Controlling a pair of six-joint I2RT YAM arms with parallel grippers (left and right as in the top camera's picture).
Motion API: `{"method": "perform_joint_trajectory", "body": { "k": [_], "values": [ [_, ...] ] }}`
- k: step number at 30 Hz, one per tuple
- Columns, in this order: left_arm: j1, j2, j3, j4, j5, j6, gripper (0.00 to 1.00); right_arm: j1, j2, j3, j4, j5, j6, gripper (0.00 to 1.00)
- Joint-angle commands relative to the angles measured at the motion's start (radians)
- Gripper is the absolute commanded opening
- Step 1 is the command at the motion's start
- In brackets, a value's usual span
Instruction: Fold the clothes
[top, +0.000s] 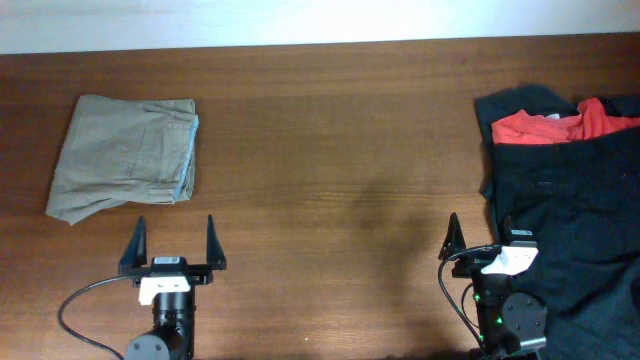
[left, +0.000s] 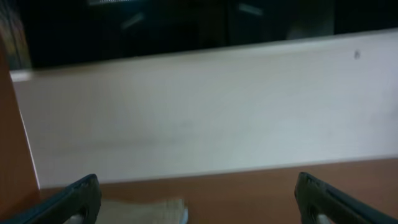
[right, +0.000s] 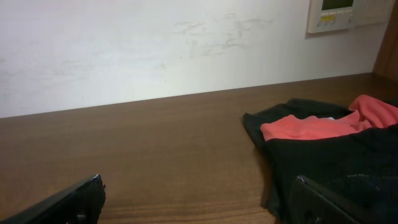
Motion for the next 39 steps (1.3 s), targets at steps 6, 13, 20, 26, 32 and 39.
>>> {"method": "perform_joint_trajectory", "body": {
  "k": [6, 13, 20, 26, 32, 39],
  "values": [
    [0.004, -0.009, -0.015, -0.305, -0.013, 0.016, 0.99, -0.006, -0.007, -0.008, -0.003, 0.002, 0.007, 0.99],
    [0.004, -0.003, -0.014, -0.326, -0.005, 0.016, 0.99, -0.006, -0.007, -0.008, -0.004, 0.002, 0.007, 0.99],
    [0.004, -0.003, -0.014, -0.326, -0.005, 0.016, 0.99, -0.006, -0.007, -0.008, -0.004, 0.002, 0.007, 0.99],
    [0.004, -0.003, -0.014, -0.326, -0.005, 0.016, 0.99, -0.006, -0.007, -0.008, -0.003, 0.002, 0.007, 0.99],
    [0.005, -0.003, -0.014, -0.326, -0.005, 0.016, 0.99, -0.006, -0.007, -0.008, -0.003, 0.002, 0.007, 0.99],
    [0.004, -0.003, -0.014, -0.326, -0.006, 0.016, 0.99, -0.006, -0.007, -0.008, -0.003, 0.002, 0.007, 0.99]
  ]
}}
